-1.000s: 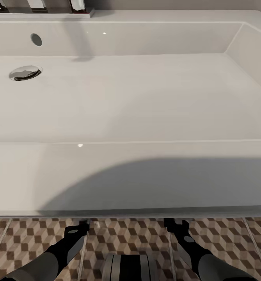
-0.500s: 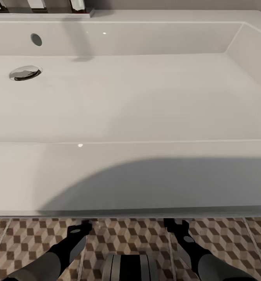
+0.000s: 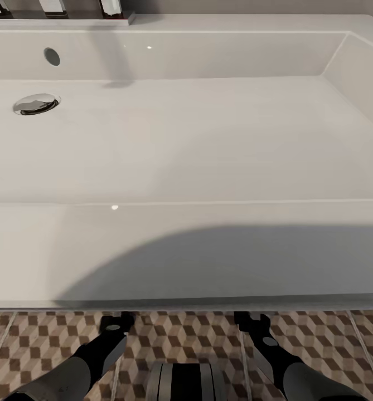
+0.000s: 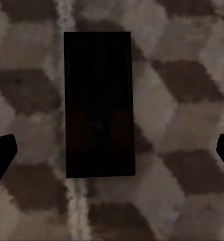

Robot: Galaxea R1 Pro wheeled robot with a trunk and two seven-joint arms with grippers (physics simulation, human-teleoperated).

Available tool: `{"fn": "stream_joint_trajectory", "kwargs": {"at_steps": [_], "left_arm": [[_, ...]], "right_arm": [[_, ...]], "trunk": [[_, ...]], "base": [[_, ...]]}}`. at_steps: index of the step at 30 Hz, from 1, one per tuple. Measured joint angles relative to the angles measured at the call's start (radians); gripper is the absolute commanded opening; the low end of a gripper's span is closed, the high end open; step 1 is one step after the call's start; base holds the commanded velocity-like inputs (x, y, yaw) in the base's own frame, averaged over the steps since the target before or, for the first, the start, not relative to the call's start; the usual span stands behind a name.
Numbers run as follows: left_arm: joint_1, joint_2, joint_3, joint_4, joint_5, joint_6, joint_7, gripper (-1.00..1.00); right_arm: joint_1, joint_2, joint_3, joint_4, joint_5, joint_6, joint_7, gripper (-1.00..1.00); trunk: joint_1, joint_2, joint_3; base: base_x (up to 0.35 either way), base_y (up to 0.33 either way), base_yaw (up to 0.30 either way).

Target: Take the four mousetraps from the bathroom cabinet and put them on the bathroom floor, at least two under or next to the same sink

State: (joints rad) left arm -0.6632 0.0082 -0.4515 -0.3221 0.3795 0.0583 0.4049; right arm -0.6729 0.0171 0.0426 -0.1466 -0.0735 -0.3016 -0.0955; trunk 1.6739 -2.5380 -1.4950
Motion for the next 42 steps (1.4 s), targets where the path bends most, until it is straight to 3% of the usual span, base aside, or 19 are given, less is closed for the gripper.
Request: {"fn": "stream_joint_trajectory", "kwargs": {"at_steps": [5,30,42], "left_arm": [[-0.012,-0.013,0.000,0.003,-0.006,0.000,-0.001,-1.00],[-0.016,-0.030,0.000,0.010,-0.007,0.011,-0.001,-1.00],[-0.017,-0.059,-0.002,0.044,-0.009,0.016,-0.001,-1.00]], "right_arm": [[0.000,0.000,0.000,0.000,0.000,0.000,0.000,1.00],[0.000,0.000,0.000,0.000,-0.001,0.000,0.000,1.00],[0.000,0.000,0.000,0.000,-0.001,0.000,0.000,1.00]], "trunk": [[0.000,0.000,0.000],[0.000,0.000,0.000],[0.000,0.000,0.000]], "base": [[0.000,0.000,0.000],[0.000,0.000,0.000],[0.000,0.000,0.000]]}}
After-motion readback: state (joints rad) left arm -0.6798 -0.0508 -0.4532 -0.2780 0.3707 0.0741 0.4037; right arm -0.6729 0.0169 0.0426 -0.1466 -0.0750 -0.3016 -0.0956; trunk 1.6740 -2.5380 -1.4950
